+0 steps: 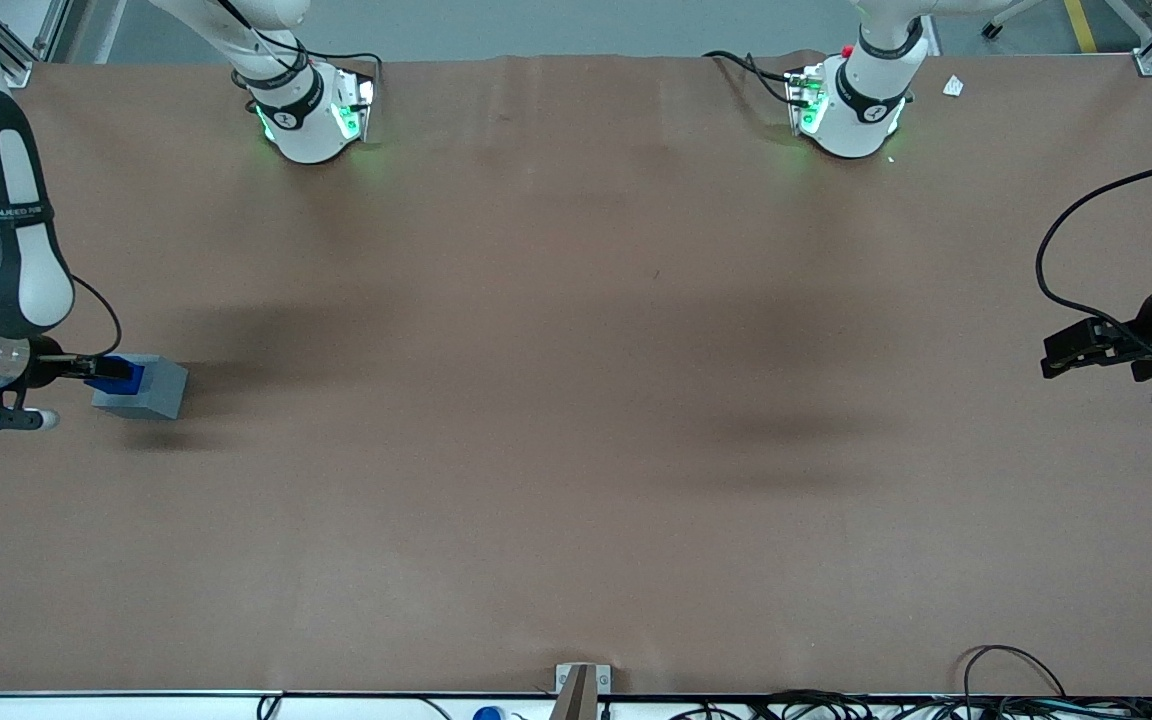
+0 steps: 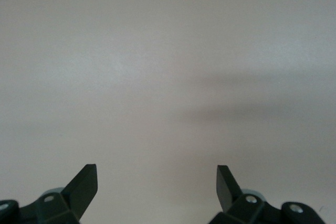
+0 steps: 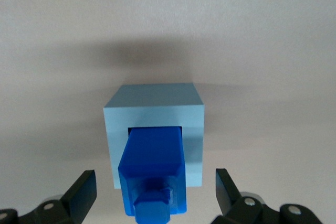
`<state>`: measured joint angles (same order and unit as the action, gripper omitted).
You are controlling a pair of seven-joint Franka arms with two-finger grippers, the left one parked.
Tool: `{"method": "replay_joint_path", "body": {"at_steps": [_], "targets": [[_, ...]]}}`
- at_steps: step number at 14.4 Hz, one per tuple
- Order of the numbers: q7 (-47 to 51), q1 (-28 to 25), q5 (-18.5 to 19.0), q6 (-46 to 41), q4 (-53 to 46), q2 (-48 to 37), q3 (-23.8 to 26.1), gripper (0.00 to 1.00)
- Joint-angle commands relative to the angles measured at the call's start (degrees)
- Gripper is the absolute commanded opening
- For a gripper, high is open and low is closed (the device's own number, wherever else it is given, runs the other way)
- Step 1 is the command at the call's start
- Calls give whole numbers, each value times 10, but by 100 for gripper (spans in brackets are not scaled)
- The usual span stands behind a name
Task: Insert blue part into gray base with right arm
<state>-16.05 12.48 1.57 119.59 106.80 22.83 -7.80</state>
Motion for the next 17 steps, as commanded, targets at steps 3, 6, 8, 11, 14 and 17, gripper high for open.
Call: {"method": "replay_joint_path", "body": {"at_steps": [3,6,8,11,14,17], "targets": [[7,-23,-3,-107,-84,-11,6,100],[8,-39,-4,-184,-150,-17,6,100],[14,-54,-6,-198,-158,-37,5,100],[39,-76,-6,-223,-158,-73,6,100],[93,-111,-6,-254,-158,-113,6,100],[145,-155,-6,-277,-158,-157,6,100]]}}
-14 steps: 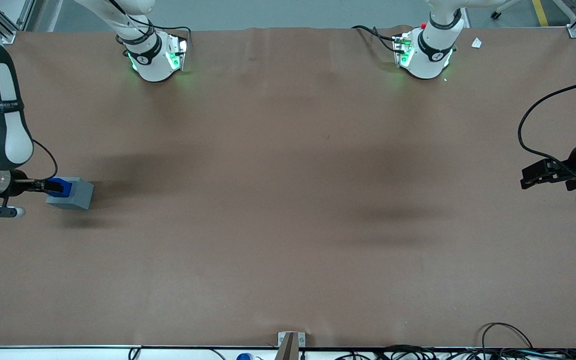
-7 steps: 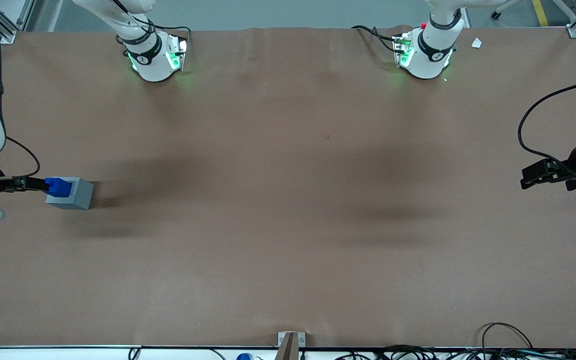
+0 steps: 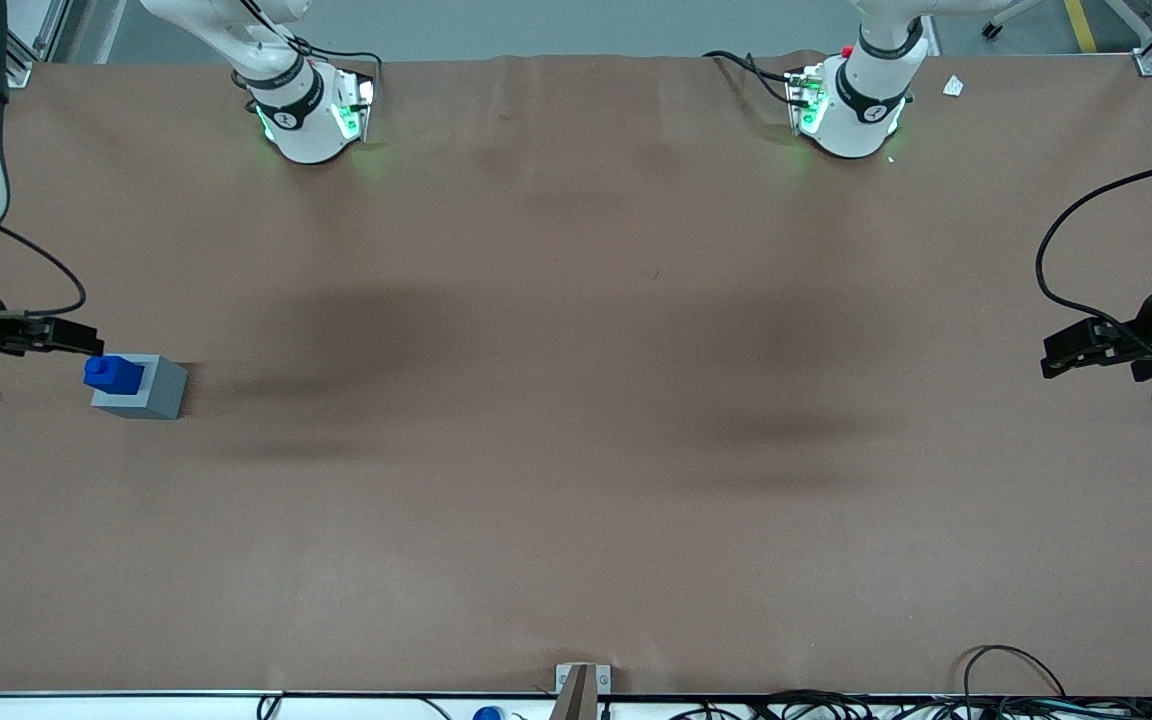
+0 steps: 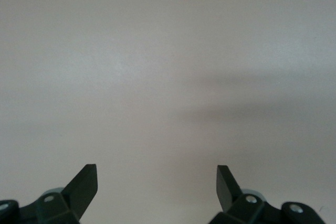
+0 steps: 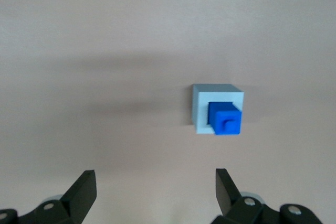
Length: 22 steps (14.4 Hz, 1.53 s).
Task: Insert blue part into gray base with right arm
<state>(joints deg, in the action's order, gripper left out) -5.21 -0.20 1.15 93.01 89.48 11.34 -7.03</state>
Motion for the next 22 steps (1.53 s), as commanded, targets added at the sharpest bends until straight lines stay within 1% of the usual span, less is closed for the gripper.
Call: {"method": "replay_joint_path", "body": {"at_steps": [1,4,7,9,11,19,22], "targets": [[44,-36,-2,-13,16,-55,-2,100],[45,-59,-4,-10,21,-93,-1,100],[45,-62,-37,1,42,-123,-3,100],[51,-61,-38,9,50,-132,-3,100],[78,-63,-37,5,51,-133,-3,100],[78,-65,-37,-10,42,-129,-3,100],[76,-65,-32,-19,39,-130,-3,100]]}}
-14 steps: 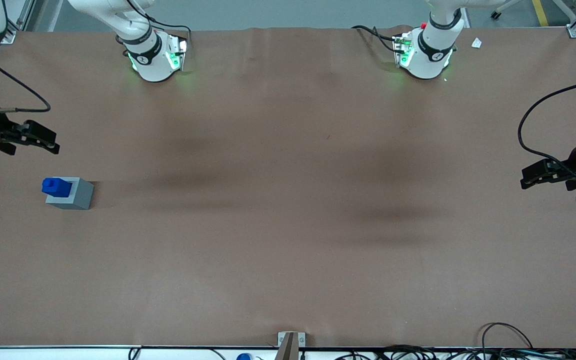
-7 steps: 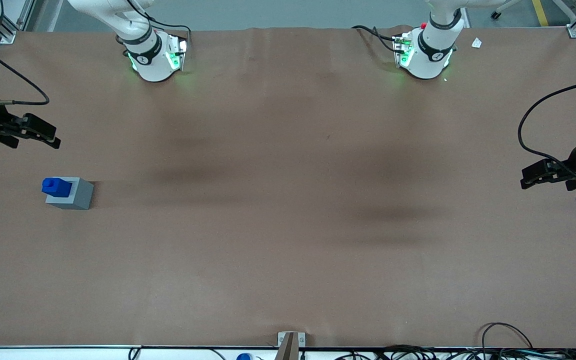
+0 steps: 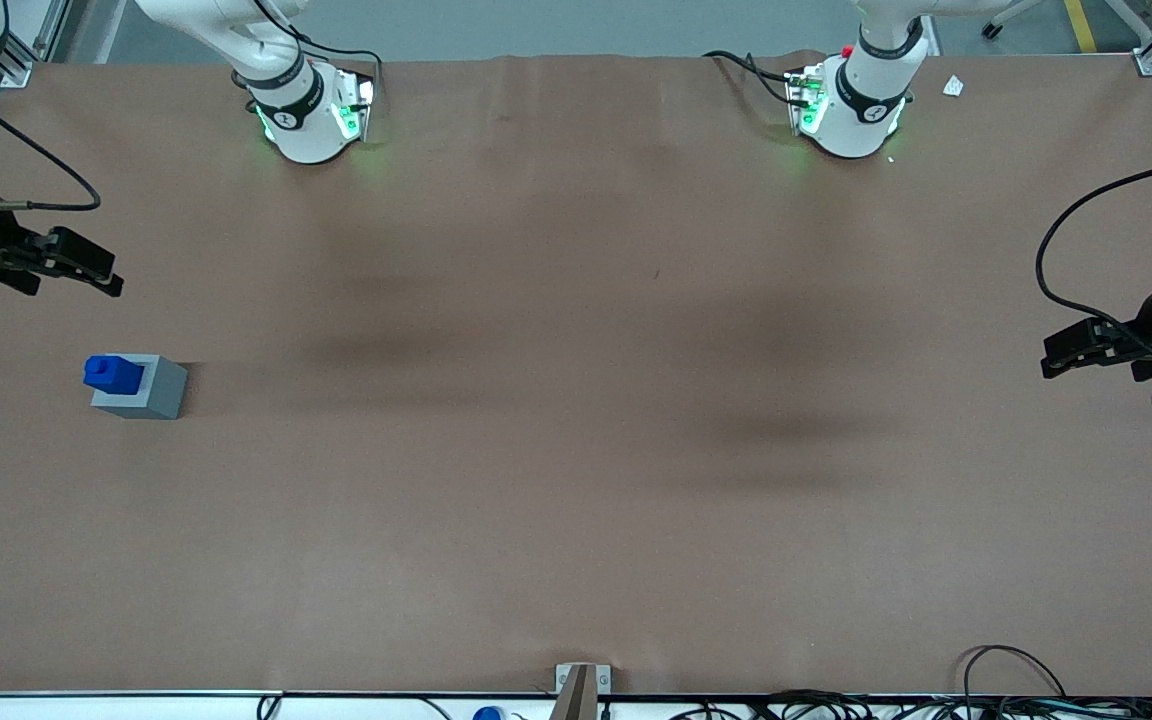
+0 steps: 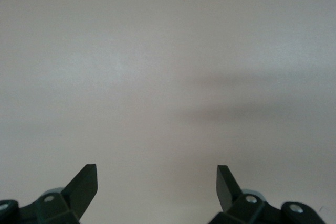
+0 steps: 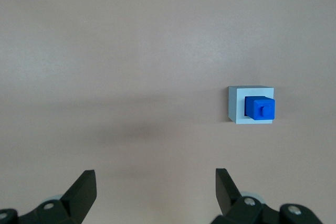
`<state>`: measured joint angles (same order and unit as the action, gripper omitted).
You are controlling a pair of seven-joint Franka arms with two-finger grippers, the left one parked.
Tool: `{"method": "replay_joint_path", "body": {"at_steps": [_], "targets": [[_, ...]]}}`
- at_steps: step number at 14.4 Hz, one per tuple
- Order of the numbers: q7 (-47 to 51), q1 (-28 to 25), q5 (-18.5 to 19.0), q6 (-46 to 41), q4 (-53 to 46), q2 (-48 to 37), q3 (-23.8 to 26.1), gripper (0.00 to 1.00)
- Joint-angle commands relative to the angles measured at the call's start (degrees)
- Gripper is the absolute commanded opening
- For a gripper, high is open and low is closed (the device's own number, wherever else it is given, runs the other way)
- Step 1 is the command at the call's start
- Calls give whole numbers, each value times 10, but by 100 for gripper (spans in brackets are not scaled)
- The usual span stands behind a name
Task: Insert blue part into gray base with right arm
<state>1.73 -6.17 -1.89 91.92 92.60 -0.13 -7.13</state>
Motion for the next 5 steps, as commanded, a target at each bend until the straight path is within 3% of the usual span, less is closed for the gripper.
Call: {"method": "replay_joint_path", "body": {"at_steps": [1,5], "targets": [[4,-5,0,-13,7,-16,-2,100],[5,-4,0,-25,9,-28,-2,100]]}}
